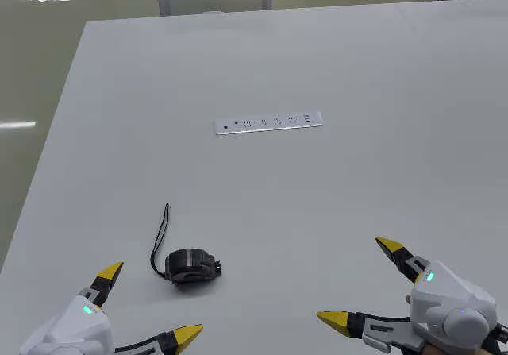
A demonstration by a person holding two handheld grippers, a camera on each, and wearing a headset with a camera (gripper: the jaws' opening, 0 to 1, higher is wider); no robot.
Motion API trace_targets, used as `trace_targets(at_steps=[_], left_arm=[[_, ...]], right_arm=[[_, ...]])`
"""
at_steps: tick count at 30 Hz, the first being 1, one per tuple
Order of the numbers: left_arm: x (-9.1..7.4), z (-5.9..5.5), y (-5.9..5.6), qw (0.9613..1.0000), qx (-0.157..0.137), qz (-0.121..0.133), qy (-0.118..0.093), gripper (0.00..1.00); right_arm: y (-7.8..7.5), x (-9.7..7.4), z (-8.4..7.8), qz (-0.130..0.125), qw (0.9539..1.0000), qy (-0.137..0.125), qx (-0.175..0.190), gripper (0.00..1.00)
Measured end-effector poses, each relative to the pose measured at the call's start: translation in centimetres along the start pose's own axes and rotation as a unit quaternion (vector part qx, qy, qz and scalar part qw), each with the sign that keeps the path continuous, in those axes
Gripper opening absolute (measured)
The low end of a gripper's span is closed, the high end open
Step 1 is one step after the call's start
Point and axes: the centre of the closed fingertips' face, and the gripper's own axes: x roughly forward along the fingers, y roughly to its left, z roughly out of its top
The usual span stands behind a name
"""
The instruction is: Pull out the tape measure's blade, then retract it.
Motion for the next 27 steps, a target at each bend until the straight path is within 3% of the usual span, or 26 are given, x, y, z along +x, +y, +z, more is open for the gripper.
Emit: trace_targets(at_steps=[27], left_arm=[[0.11, -0.02, 0.27, 1.0000, 0.002, -0.001, -0.001, 0.99]], right_arm=[[-0.06, 0.40, -0.18, 0.007, 1.0000, 0.005, -0.003, 0.97]])
